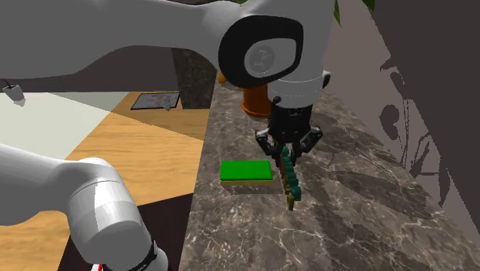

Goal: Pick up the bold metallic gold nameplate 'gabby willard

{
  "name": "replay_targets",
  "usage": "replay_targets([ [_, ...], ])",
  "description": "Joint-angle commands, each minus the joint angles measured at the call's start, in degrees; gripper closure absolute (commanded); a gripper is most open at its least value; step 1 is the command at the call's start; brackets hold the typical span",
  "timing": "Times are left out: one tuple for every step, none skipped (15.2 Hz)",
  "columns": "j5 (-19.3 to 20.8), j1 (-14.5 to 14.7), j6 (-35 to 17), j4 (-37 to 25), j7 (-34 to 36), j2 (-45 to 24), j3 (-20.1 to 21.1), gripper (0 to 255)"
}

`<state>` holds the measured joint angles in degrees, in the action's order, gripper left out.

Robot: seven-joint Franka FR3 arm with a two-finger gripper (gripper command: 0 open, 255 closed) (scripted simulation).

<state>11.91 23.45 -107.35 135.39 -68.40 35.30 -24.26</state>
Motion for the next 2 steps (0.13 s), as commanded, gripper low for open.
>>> replay_targets([
  [-0.1, 0.0, 1.0, -0.8, 0.0, 0.2, 0.2, 255],
  [-0.1, 0.0, 1.0, -0.8, 0.0, 0.2, 0.2, 255],
])
